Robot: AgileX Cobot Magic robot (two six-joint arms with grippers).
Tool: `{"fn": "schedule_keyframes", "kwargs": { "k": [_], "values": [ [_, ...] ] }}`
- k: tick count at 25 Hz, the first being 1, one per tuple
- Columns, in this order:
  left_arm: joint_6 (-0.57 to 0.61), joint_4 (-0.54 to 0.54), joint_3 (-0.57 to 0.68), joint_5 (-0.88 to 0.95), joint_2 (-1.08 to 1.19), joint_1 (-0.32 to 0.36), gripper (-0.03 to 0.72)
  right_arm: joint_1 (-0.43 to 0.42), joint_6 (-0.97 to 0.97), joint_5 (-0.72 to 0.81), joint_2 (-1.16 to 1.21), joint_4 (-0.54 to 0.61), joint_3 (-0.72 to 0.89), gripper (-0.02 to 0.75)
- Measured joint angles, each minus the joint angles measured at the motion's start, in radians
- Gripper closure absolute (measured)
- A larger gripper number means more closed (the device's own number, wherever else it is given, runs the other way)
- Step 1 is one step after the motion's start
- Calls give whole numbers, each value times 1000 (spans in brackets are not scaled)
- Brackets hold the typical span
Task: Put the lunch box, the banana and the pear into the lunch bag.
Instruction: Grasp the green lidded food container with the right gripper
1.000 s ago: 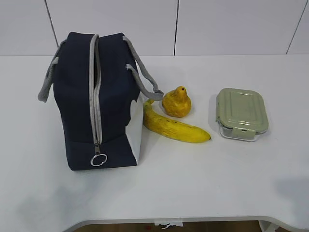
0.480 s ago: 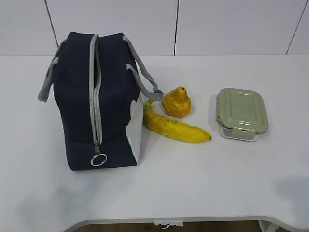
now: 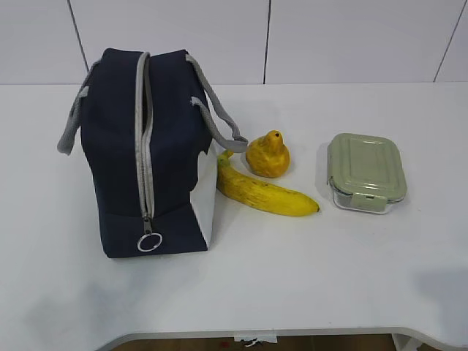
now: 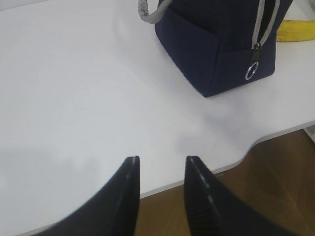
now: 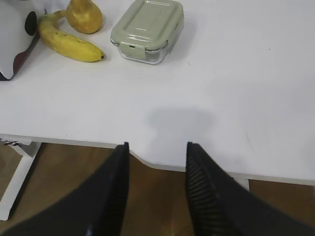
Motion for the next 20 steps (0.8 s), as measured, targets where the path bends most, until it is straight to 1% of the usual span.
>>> {"fn": "schedule_keyframes", "kwargs": {
  "k": [4,10,13,16,18,20],
  "values": [
    [0,0,0,0,0,0,449,0,44,0,22,0,-8,428],
    [0,0,0,0,0,0,449,0,65,-16,215,0,-26,423],
    [0,0,0,0,0,0,449,0,100,-79,300,0,-47,370],
    [0,0,0,0,0,0,449,0,145,-153,378,0,-63,270],
    [0,0,0,0,0,0,449,0,156,-183,434,0,-73,244],
    [0,0,0,0,0,0,449,0,158,-189,489,8,-88,237]
  ]
}}
